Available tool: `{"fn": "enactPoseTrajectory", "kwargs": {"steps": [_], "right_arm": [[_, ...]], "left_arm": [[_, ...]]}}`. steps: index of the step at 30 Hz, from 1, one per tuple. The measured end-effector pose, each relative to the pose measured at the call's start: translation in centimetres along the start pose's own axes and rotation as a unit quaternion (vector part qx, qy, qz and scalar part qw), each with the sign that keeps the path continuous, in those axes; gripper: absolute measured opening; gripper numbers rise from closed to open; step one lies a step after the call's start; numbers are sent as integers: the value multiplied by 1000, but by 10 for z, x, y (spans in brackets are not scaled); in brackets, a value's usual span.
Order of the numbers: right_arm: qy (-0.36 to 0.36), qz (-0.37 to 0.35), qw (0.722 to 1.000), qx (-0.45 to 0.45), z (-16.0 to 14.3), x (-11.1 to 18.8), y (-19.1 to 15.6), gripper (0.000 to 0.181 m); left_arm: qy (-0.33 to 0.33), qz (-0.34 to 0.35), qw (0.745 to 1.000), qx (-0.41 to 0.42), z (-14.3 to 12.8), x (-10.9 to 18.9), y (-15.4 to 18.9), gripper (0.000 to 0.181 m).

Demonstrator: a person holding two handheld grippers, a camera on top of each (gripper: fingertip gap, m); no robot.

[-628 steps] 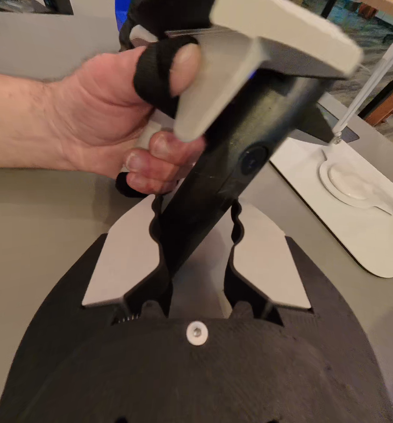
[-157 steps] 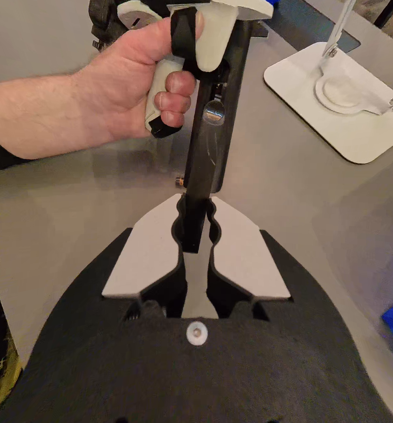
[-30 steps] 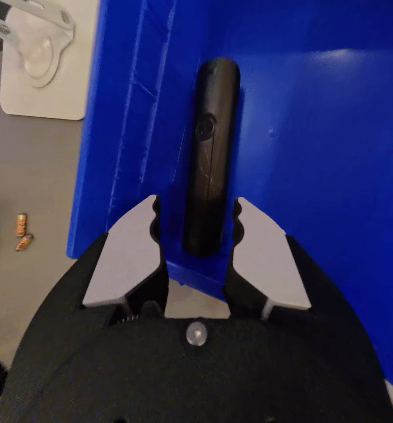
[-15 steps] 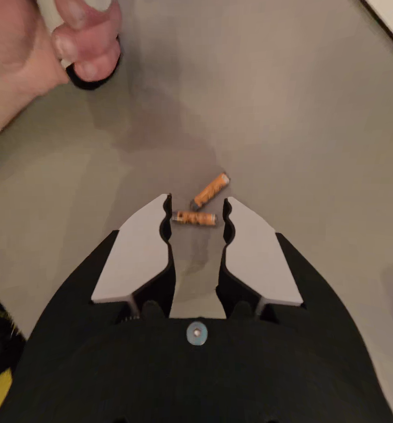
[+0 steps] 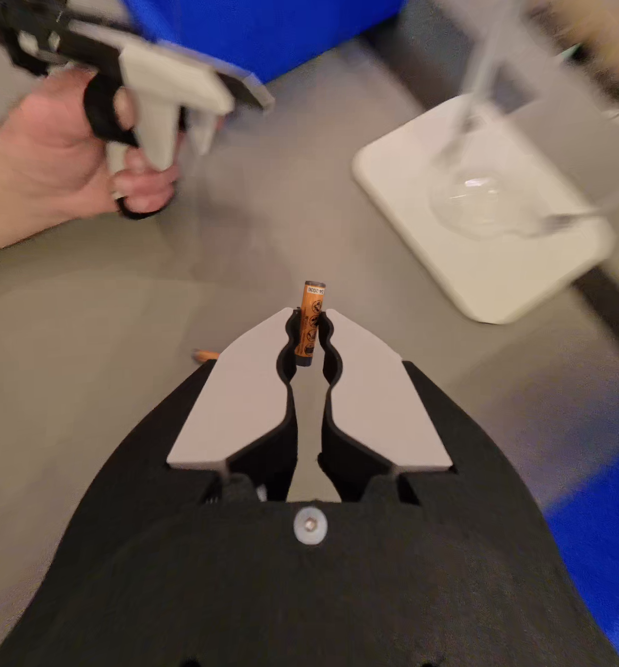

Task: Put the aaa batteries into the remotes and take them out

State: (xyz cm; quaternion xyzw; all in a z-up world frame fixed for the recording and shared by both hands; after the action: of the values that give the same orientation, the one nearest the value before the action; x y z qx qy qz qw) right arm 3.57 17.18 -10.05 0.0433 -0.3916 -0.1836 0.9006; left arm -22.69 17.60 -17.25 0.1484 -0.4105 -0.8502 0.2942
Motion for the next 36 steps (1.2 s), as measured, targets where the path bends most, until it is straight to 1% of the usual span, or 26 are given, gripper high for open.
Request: {"fn": "enactPoseTrajectory", "kwargs": {"steps": [2, 3, 4, 6, 8, 10, 12, 14, 16, 17, 18, 19, 21, 23, 24, 25, 26, 27, 28, 29, 30, 32, 33, 34, 35, 36], "right_arm": [[2, -64, 997, 43, -9, 48, 51, 9], [-15, -101, 993, 60, -18, 68, 79, 9], [-40, -123, 989, 76, -31, 82, 107, 9], [-101, -146, 978, 112, -63, 94, 159, 9], [-149, -127, 972, 132, -97, 85, 200, 9], [-173, -97, 969, 151, -125, 58, 229, 10], [-209, -66, 960, 176, -150, 26, 248, 10], [-233, -42, 950, 203, -164, -4, 257, 10], [-248, -53, 939, 231, -171, -26, 266, 10], [-253, -76, 934, 239, -173, -32, 271, 10], [-260, -97, 929, 243, -173, -34, 275, 20], [-258, -108, 929, 241, -171, -31, 276, 21], [-233, -130, 938, 222, -162, -12, 274, 19], [-210, -162, 944, 196, -145, 21, 262, 13], [-185, -171, 948, 193, -132, 40, 248, 11], [-154, -169, 954, 195, -117, 57, 227, 8], [-123, -150, 961, 197, -100, 71, 201, 9], [-90, -116, 968, 205, -84, 80, 168, 10], [-56, -70, 970, 226, -68, 82, 130, 13], [-26, -22, 965, 259, -54, 77, 89, 16], [-5, 15, 954, 300, -43, 68, 51, 18], [5, 91, 929, 358, -30, 38, -14, 22], [-12, 124, 920, 372, -29, 18, -37, 25], [-36, 147, 908, 391, -30, -2, -54, 32], [-53, 155, 894, 417, -32, -21, -65, 33], [-63, 159, 882, 439, -34, -39, -73, 30]], "left_arm": [[-3, -2, 1000, 8, -2, -2, -4, 48], [-6, 0, 1000, 11, -3, -3, -6, 48], [-8, 1, 1000, 12, -3, -5, -6, 48], [-9, -1, 1000, 6, -4, -6, -6, 48], [-10, -1, 1000, 6, -5, -8, -7, 49], [-7, -4, 1000, 4, -5, -11, -7, 49], [-10, -4, 1000, -1, -5, -13, -6, 49], [-12, -3, 1000, -9, -7, -14, -5, 49], [-14, -6, 1000, -13, -8, -14, -4, 49], [-15, -6, 1000, -14, -8, -14, -4, 49], [-15, -8, 1000, -14, -8, -14, -4, 49], [-14, -10, 1000, -14, -8, -13, -4, 49], [-13, -13, 1000, -12, -8, -13, -4, 49], [-13, -14, 1000, -9, -7, -13, -4, 50], [-14, -14, 1000, -10, -7, -13, -4, 50], [-14, -13, 1000, -10, -8, -13, -4, 50], [-14, -12, 1000, -11, -8, -14, -4, 50], [-15, -10, 1000, -10, -8, -14, -4, 50], [-16, -9, 1000, -10, -8, -14, -4, 50], [-17, -10, 1000, -10, -8, -15, -4, 50], [-18, -9, 1000, -10, -8, -15, -4, 50], [-18, -8, 1000, -10, -8, -15, -4, 50], [-18, -9, 1000, -9, -8, -14, -4, 50], [-17, -9, 1000, -9, -8, -14, -4, 50], [-16, -11, 1000, -8, -7, -13, -4, 50], [-16, -15, 1000, -6, -7, -13, -4, 50]]}}
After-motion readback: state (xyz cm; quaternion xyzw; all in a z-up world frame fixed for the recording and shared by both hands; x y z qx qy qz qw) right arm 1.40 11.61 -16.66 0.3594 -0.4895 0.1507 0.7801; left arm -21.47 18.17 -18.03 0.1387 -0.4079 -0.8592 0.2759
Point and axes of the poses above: each gripper's, where its closed fingertips meet, x back along the fingers, z out of its top, y = z × x across the jaws, the point moved 8 cm from there along x, back along the fingers, and after that the axes turned 15 degrees about x, right-handed, at the moved point
